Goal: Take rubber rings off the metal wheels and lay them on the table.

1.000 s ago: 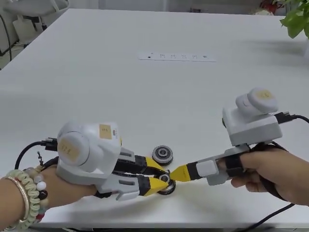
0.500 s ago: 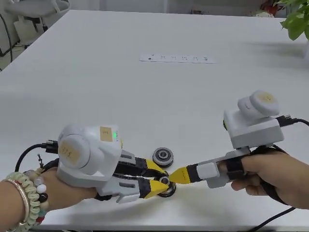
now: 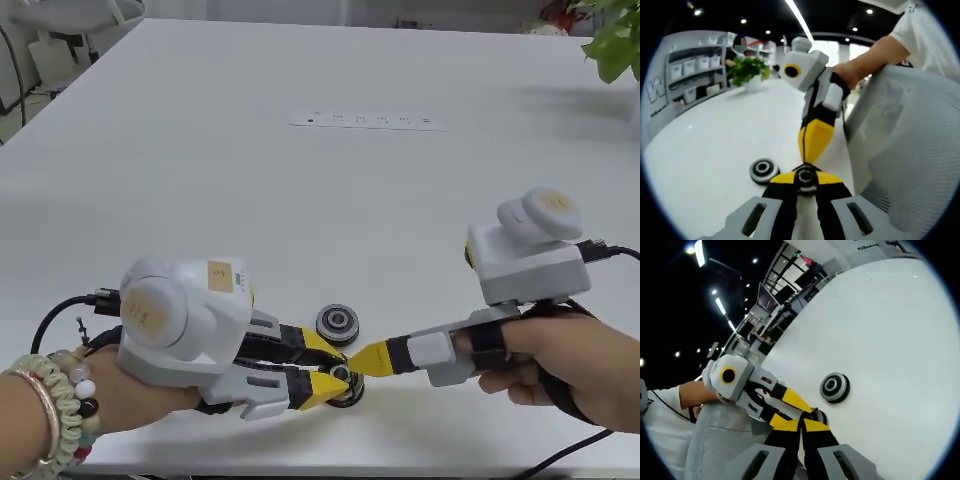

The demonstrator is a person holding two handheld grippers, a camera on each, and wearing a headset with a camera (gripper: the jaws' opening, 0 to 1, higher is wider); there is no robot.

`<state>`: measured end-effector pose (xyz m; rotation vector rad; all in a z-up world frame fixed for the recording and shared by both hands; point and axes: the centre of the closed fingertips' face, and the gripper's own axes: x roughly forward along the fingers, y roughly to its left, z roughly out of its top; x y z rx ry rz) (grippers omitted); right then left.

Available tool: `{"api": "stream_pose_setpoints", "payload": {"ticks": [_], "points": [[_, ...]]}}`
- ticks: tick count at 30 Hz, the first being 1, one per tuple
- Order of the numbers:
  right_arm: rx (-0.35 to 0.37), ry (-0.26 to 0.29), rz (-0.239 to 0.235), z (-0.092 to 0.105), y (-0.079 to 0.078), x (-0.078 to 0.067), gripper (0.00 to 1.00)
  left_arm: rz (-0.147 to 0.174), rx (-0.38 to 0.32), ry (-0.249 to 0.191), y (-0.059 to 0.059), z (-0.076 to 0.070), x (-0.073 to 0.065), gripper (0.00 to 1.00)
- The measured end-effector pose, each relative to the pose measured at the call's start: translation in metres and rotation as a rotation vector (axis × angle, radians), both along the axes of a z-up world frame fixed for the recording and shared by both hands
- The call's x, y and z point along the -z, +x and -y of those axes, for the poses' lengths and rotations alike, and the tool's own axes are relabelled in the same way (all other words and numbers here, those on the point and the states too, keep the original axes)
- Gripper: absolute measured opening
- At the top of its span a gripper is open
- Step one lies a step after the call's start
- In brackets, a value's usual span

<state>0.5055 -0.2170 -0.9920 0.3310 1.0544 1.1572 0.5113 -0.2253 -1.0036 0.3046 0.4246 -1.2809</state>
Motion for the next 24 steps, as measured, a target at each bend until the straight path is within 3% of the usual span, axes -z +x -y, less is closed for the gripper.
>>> {"api": "stream_pose_setpoints", "payload": {"ticks": [9, 20, 24], "points": [[0.010, 0.020, -0.014, -0.002, -0.001, -0.003, 0.00, 0.001, -0.001, 0.001, 0.000, 0.000, 0.000, 0.14], [0.040, -0.041, 0.003, 0.007, 0.006, 0.008, 0.00, -0.007, -0.011, 0.016, 0.000, 0.001, 0.000, 0.14], [0.037, -0.047, 0.005, 0.008, 0.005, 0.009, 0.00, -0.013, -0.010, 0.050, 0.001, 0.002, -0.001, 0.14]]}}
